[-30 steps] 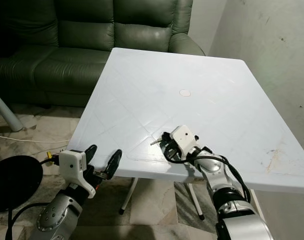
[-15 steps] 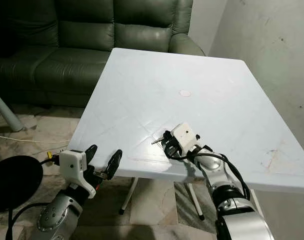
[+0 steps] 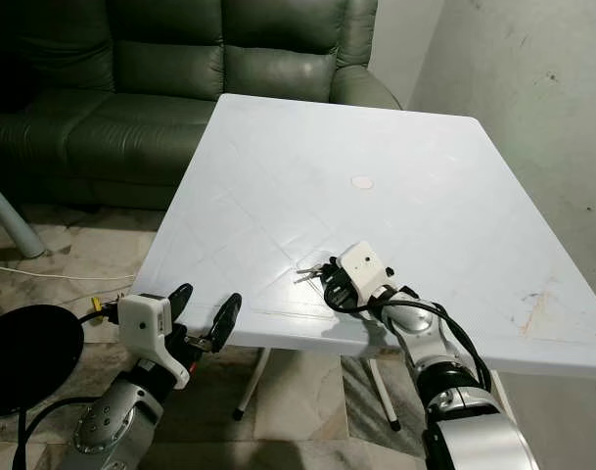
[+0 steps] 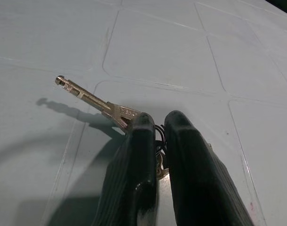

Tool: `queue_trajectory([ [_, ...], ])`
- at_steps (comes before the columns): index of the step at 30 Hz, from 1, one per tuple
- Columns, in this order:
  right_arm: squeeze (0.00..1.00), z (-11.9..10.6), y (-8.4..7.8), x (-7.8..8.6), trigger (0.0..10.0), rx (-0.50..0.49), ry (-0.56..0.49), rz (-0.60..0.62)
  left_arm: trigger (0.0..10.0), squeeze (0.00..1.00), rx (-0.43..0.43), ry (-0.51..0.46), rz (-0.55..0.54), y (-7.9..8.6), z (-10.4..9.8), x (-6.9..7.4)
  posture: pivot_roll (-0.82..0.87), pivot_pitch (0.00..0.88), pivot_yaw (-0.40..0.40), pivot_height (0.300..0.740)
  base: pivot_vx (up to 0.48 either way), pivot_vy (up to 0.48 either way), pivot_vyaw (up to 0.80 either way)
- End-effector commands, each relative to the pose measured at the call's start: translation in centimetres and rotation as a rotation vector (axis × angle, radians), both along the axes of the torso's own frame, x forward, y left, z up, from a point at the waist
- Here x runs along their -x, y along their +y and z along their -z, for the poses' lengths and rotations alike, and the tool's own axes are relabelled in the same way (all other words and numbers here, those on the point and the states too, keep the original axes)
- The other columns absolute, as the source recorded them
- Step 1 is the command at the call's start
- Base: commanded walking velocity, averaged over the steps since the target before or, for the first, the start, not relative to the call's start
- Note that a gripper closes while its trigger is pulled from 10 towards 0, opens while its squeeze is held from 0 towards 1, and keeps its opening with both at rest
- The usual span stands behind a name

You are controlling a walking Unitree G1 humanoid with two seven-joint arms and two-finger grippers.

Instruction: Hang keys on a hook

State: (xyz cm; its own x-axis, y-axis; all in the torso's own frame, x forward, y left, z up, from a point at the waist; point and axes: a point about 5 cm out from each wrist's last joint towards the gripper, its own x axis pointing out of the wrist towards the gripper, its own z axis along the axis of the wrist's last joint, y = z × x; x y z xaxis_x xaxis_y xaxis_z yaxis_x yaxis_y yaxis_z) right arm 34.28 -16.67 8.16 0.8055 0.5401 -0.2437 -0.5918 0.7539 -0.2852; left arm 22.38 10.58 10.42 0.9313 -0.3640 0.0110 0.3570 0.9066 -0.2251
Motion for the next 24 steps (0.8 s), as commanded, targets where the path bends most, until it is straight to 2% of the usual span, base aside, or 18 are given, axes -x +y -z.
queue_trajectory([
  [1,0.0,0.5,-0.7,0.3,0.0,0.009,0.031,0.008,10.0,0.0,0.001,-0.016,0.005,-0.3,-0.5,0.1,0.09,0.051,-0.089,0.732,0.0,0.0,0.0],
  [12,0.0,0.1,-0.7,0.4,0.0,-0.039,0.001,-0.017,10.0,0.0,-0.001,-0.015,0.003,-0.3,-0.5,0.0,0.09,0.051,-0.089,0.732,0.0,0.0,0.0],
  [16,0.0,-0.3,-0.8,0.2,0.0,-0.104,-0.001,0.0,10.0,0.0,-0.002,-0.014,-0.001,-0.2,-0.4,0.1,0.09,0.053,-0.09,0.732,0.0,0.0,0.0],
  [18,0.0,-0.6,-0.8,0.0,0.0,-0.164,0.003,0.025,10.0,0.0,-0.002,-0.015,-0.006,-0.1,-0.5,0.0,0.09,0.053,-0.09,0.732,0.0,0.0,0.0],
  [20,0.0,-1.2,-0.9,-0.5,0.0,-0.278,0.01,0.071,10.0,0.0,0.005,-0.017,-0.015,-0.1,-0.5,-0.2,0.09,0.053,-0.09,0.732,0.0,0.0,0.0],
  [24,0.0,-1.7,-1.0,-0.8,0.0,-0.347,0.011,0.086,10.0,0.0,0.004,-0.018,-0.013,-0.1,-0.6,-0.2,0.09,0.053,-0.09,0.732,0.0,0.0,0.0],
])
